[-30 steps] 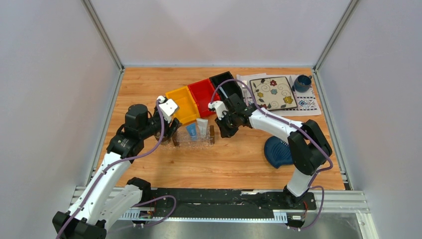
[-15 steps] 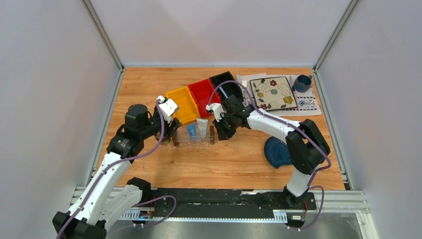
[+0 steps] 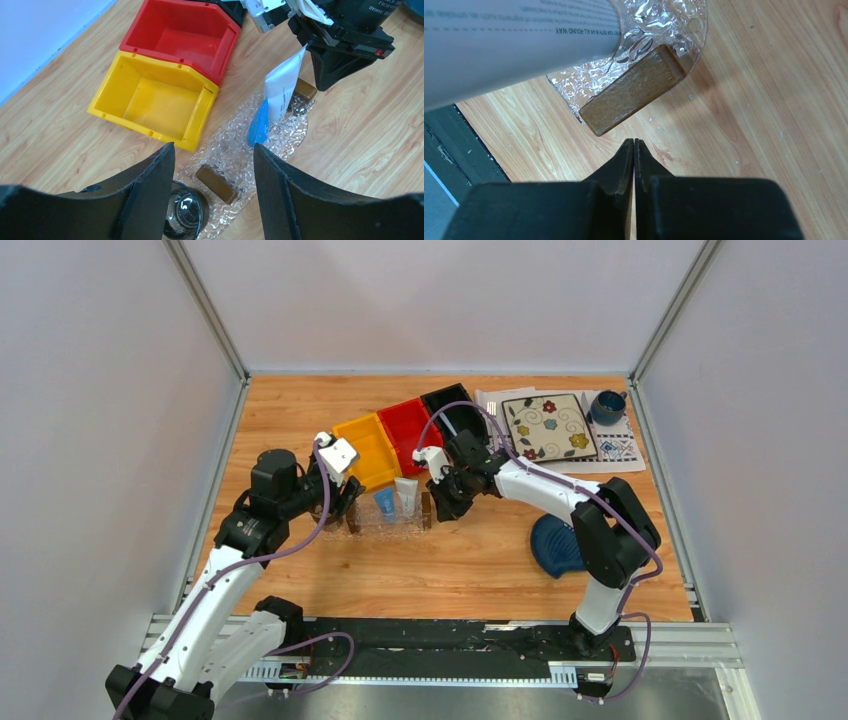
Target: Prepare toiletry sets of a toothbrush and toothpaste on the tray
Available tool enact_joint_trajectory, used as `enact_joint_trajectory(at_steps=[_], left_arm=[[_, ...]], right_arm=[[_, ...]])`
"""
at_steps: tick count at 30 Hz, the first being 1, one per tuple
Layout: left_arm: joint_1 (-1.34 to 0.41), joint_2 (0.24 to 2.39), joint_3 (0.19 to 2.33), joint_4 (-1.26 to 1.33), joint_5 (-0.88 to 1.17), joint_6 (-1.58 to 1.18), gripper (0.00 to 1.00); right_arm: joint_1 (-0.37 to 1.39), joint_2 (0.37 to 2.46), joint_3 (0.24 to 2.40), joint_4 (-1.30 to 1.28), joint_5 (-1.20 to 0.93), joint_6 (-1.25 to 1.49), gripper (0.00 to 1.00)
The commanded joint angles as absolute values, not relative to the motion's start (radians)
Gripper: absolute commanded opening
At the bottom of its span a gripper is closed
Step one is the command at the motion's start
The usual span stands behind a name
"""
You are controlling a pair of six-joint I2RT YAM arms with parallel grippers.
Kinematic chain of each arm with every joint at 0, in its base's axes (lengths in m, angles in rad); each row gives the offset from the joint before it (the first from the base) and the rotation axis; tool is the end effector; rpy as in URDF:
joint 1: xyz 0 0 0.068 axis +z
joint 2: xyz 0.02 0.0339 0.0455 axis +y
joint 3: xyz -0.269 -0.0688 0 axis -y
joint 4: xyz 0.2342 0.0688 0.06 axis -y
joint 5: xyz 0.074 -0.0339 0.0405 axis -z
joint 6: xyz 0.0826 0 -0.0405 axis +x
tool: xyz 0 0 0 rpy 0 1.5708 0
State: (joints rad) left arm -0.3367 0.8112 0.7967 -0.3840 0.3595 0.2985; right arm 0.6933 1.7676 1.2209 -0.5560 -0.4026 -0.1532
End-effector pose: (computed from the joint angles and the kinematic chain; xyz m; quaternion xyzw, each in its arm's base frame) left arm 0.1879 -0.0966 0.3064 0.3499 0.7478 -0.1593 0.5413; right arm 0.2651 0.2623 0.1729 -0.4337 0.8499 0.2481 0.1671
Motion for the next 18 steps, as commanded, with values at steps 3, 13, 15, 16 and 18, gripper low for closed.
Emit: enact_joint_trajectory(at_steps=[3, 13, 15, 16, 18], left_arm=[[-0.328, 0.802, 0.790, -0.350, 0.360, 0.319, 0.66], [-0.328, 0.805, 0.782, -0.339, 0.362, 0.319, 0.66], [-0.328, 0.807, 0.782, -0.336, 0.362, 0.319, 0.66], [-0.328, 0.808, 0.782, -0.336, 0.364, 0.318, 0.66], [-0.328, 0.808, 0.782, -0.336, 0.365, 0.318, 0.66]], right_arm=[[0.701, 1.778, 1.259, -0.512, -0.420, -0.143, 0.04], [0.701, 1.766, 1.246, -0.488, -0.426, -0.147, 0.04], [0.701, 1.763, 1.249, -0.483, -0.422, -0.149, 0.04], [0.700, 1.763, 1.250, -0.483, -0.423, -0.150, 0.04], [0.699, 1.767, 1.258, -0.482, -0.423, -0.149, 0.04]])
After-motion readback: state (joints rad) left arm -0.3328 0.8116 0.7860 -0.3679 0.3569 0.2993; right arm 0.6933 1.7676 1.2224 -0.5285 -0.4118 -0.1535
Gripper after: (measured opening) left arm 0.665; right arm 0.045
